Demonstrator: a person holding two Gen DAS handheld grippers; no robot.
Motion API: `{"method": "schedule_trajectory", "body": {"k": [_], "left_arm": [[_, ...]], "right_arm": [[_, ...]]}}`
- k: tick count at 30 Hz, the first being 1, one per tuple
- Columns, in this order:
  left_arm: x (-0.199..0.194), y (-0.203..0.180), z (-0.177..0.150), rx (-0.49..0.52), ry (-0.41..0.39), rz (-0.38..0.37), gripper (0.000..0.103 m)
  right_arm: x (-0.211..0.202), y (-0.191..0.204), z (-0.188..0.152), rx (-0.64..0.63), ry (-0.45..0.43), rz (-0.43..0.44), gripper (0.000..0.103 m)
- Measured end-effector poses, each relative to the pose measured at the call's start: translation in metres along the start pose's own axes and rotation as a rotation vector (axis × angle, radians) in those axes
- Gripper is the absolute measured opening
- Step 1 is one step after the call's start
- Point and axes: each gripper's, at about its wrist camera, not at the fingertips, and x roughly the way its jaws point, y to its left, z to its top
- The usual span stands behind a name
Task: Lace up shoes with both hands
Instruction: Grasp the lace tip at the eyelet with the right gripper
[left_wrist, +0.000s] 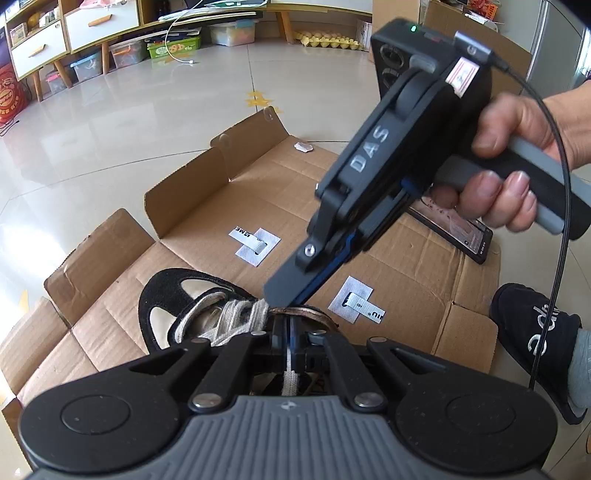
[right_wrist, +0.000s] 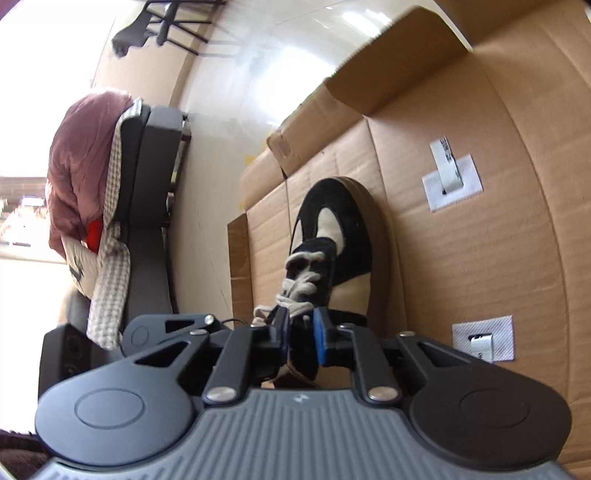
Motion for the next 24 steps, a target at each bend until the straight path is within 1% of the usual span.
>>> {"method": "schedule_trajectory", "body": {"k": [2,4,5,6,10,11,12,13,14,15,16,17,18,22,24], "left_arm": [[0.0,0.0,0.0,-0.003,0.007,0.001,0.004],[0.001,0.001,0.0,-0.012,0.032,0.005,0.016],[0.0,0.001,0.001,-0.017,0.042,0.003,0.028],[-0.001,0.001,0.0,-0.018,0.05,0.003,0.032],[-0.004,-0.003,-0.003,-0.004,0.077,0.008,0.032],[-0.004,-0.004,-0.003,0.004,0.085,0.014,0.032],[-0.004,-0.006,-0.003,0.017,0.096,0.021,0.032],[-0.003,-0.008,-0.003,0.036,0.106,0.026,0.029],[-0.003,-0.01,-0.003,0.053,0.119,0.03,0.015],[-0.001,-0.011,-0.003,0.063,0.141,0.032,0.004],[-0.001,-0.011,-0.003,0.068,0.15,0.034,0.004],[-0.002,-0.011,-0.003,0.077,0.155,0.039,0.004],[-0.004,-0.012,-0.003,0.093,0.159,0.043,0.003],[-0.013,-0.015,0.002,0.142,0.16,0.061,0.003],[-0.017,-0.015,0.006,0.171,0.164,0.073,0.003]], "right_arm": [[-0.003,0.004,-0.001,-0.024,-0.027,-0.022,0.002],[-0.009,0.01,0.0,-0.057,-0.059,-0.05,0.002],[-0.011,0.011,0.0,-0.07,-0.069,-0.065,0.002],[-0.016,0.016,0.0,-0.111,-0.098,-0.107,0.002],[-0.029,0.025,0.005,-0.184,-0.196,-0.204,0.0],[-0.031,0.026,0.006,-0.2,-0.206,-0.216,0.0],[-0.031,0.026,0.008,-0.203,-0.199,-0.213,0.0],[-0.031,0.024,0.01,-0.189,-0.181,-0.199,0.004],[-0.03,0.023,0.009,-0.179,-0.165,-0.193,0.009],[-0.028,0.022,0.007,-0.17,-0.148,-0.186,0.013],[-0.027,0.021,0.006,-0.16,-0.132,-0.18,0.017],[-0.025,0.021,0.004,-0.152,-0.125,-0.176,0.025],[-0.021,0.019,0.0,-0.118,-0.099,-0.153,0.029],[-0.008,0.009,-0.004,-0.007,-0.064,-0.085,0.029],[-0.002,0.006,-0.004,0.042,-0.065,-0.057,0.026]]}}
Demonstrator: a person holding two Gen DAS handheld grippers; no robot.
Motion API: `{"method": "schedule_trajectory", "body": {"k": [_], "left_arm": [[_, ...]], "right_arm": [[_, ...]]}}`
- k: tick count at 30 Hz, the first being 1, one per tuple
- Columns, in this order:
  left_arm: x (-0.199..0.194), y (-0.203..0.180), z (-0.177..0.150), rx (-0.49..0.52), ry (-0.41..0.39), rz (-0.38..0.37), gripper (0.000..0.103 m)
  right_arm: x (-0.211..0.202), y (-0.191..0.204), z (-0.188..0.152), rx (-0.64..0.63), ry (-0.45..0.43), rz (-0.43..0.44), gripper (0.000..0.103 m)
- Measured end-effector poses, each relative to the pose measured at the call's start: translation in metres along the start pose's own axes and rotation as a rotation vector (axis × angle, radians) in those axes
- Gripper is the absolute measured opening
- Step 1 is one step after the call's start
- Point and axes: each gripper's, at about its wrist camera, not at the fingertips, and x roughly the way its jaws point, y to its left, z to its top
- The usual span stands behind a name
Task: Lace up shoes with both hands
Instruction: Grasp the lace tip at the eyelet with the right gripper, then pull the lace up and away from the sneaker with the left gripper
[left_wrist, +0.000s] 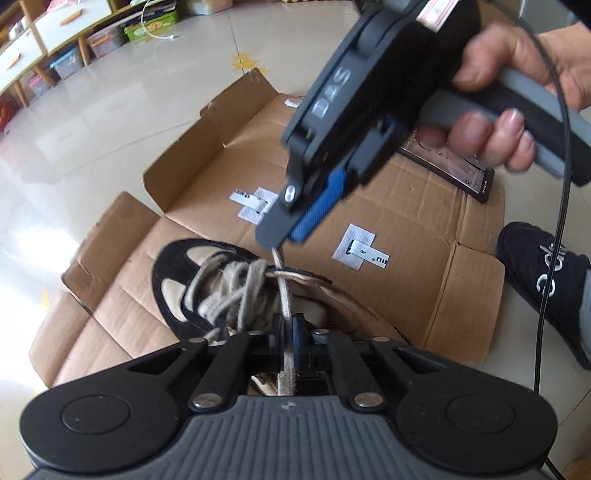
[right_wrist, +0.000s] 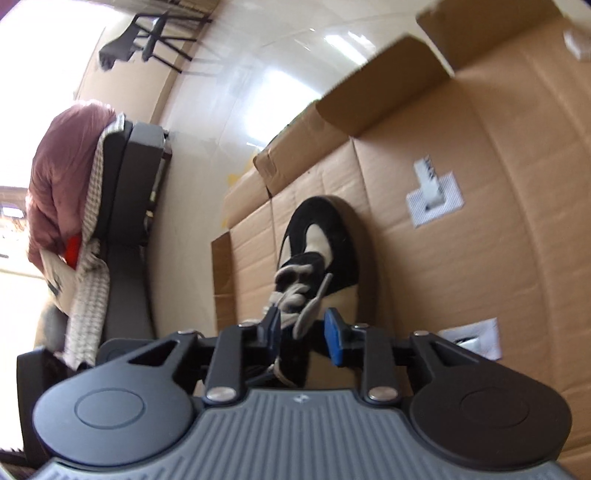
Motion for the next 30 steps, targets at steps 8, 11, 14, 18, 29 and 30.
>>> {"method": "schedule_trajectory", "body": {"k": [8,11,14,18,29,30], "left_arm": [[-0.009,-0.001,0.007,0.215,-0.002,0.25,0.003],[-0.004,0.01,0.008,0.25,-0.005,0.36,0.003],[-0.004,0.025,0.01,0.198,-0.002,0.407,0.008],[-0.016,0.039,0.006,0.048,-0.01,0.344,0.043],[-0.028,0.028,-0.032,-0.313,0.019,0.045,0.044],[-0.024,0.029,-0.038,-0.362,0.021,0.015,0.042]], "right_arm": [[0.004,0.012,-0.003,-0.066,-0.025,-0.054,0.002],[-0.001,0.019,-0.004,-0.128,-0.048,-0.101,0.001],[-0.01,0.024,-0.004,-0.188,-0.086,-0.152,0.001],[-0.029,0.031,0.002,-0.273,-0.171,-0.213,0.001],[-0.083,0.05,0.014,-0.384,-0.297,-0.324,0.001],[-0.087,0.052,0.014,-0.389,-0.302,-0.326,0.001]]}}
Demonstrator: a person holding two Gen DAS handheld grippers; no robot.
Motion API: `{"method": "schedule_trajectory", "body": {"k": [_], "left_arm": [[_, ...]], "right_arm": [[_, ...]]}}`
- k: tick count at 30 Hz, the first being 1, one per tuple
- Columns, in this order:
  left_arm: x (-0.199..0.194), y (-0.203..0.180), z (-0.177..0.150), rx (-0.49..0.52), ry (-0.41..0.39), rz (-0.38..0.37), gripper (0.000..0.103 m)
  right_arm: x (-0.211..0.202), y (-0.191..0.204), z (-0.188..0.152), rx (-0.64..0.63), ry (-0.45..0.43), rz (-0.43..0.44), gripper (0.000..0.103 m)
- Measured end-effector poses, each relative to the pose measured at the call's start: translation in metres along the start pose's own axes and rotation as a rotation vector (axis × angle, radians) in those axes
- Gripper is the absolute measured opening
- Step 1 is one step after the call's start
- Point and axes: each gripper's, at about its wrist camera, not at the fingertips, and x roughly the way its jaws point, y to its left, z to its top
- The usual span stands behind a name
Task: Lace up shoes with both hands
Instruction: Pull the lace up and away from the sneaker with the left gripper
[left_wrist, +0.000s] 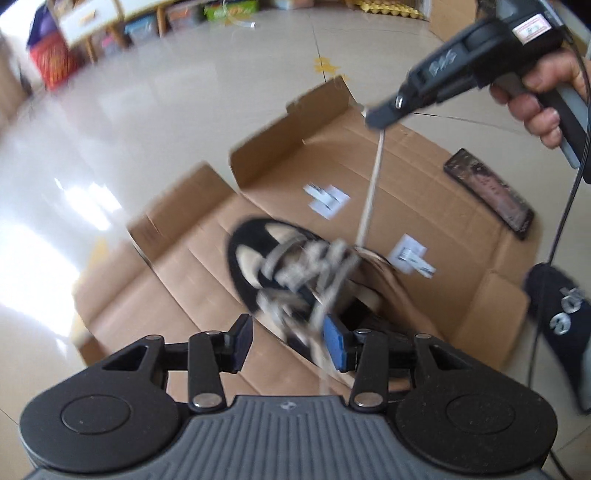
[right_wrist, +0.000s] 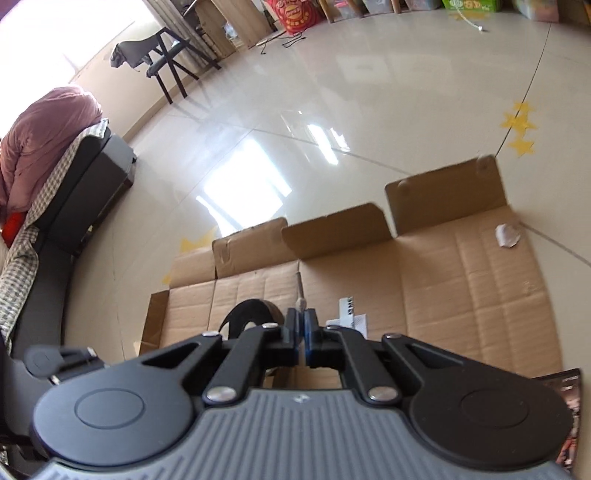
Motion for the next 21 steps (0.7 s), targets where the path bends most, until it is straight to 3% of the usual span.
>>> {"method": "schedule_trajectory", "body": {"k": [4,6,7,11,14,21], "left_arm": [[0.016,0.016,-0.018,-0.17,0.017,-0.115,0.031],[0.02,0.022,-0.023,-0.222,0.013,-0.185,0.01],[0.019,0.024,-0.024,-0.237,0.009,-0.214,0.01],[0.014,0.02,-0.027,-0.199,-0.004,-0.212,0.008],[0.011,0.025,-0.033,-0.205,0.01,-0.196,0.0],[0.012,0.048,-0.056,-0.252,0.062,-0.032,0.0]], "right_arm": [[-0.009,0.004,0.004,-0.018,-0.011,-0.015,0.002],[-0.012,0.006,0.005,-0.023,-0.015,-0.021,0.002],[-0.014,0.009,0.005,-0.026,-0.02,-0.029,0.002],[-0.023,0.009,0.011,-0.03,-0.05,-0.067,0.002],[-0.032,0.008,0.017,-0.036,-0.072,-0.099,0.002],[-0.054,0.018,0.022,-0.13,-0.1,-0.174,0.002]]}}
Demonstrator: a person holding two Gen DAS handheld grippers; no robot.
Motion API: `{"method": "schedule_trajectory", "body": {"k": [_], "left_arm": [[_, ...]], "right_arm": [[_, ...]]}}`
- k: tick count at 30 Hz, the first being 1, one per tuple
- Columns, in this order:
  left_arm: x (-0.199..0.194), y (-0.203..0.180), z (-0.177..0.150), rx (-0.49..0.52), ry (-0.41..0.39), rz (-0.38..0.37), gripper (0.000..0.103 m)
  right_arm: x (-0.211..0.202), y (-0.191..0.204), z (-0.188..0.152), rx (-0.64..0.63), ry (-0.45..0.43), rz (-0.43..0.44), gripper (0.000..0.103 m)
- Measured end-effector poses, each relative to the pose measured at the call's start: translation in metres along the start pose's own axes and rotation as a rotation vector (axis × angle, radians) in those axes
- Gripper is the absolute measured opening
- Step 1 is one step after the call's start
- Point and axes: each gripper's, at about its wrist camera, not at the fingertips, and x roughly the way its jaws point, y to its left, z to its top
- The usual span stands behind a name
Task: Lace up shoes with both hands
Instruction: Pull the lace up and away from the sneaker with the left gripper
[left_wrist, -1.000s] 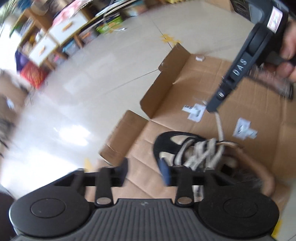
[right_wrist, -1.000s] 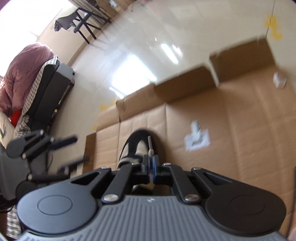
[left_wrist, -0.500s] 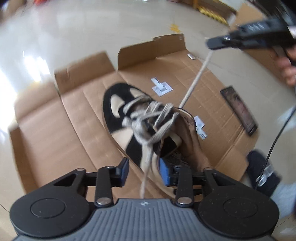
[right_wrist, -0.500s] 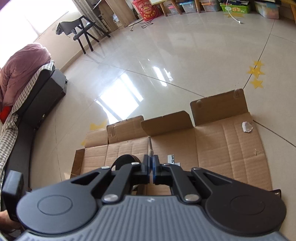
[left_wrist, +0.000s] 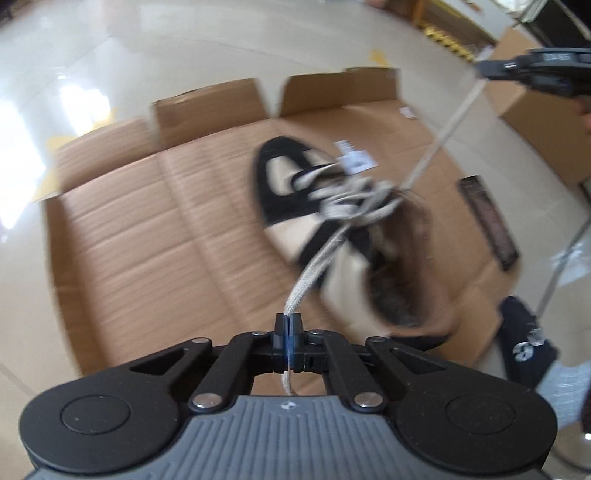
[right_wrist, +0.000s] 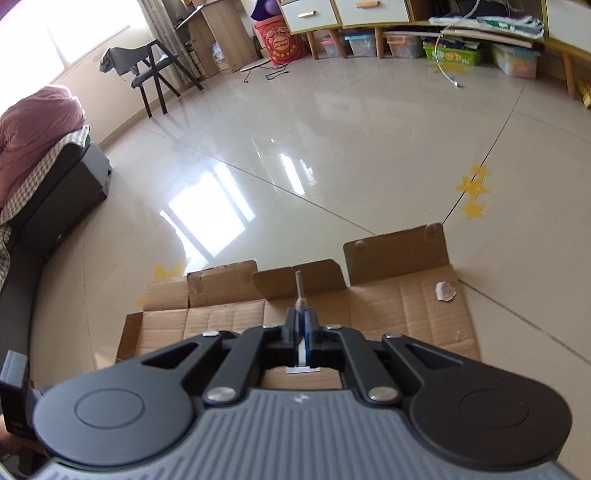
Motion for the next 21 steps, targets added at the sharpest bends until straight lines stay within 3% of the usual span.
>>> {"method": "schedule_trajectory", "body": {"k": [7,10,11,12,13,17,21], "left_arm": [[0.01,0.003,-0.006,0.025,0.051,0.157,0.001],[0.008,0.01,-0.005,-0.028,0.048,0.115,0.008],[0.005,0.01,-0.004,-0.037,0.033,0.099,0.018],[0.003,0.01,-0.002,-0.044,0.019,0.085,0.037],[0.002,0.009,-0.002,-0.036,0.008,0.086,0.043],[0.0,-0.006,0.001,0.028,-0.022,0.088,0.044],[0.004,-0.009,0.0,0.022,-0.013,0.063,0.044]], "right_arm": [[-0.016,0.004,0.014,-0.044,-0.029,-0.051,0.002],[-0.019,0.007,0.015,-0.08,-0.03,-0.089,0.002],[-0.02,0.009,0.015,-0.094,-0.029,-0.104,0.002],[-0.02,0.01,0.015,-0.109,-0.028,-0.12,0.002],[-0.021,0.011,0.016,-0.124,-0.027,-0.136,0.002],[-0.02,0.015,0.014,-0.184,-0.014,-0.209,0.001],[-0.001,0.009,0.003,-0.255,0.026,-0.284,0.001]]}}
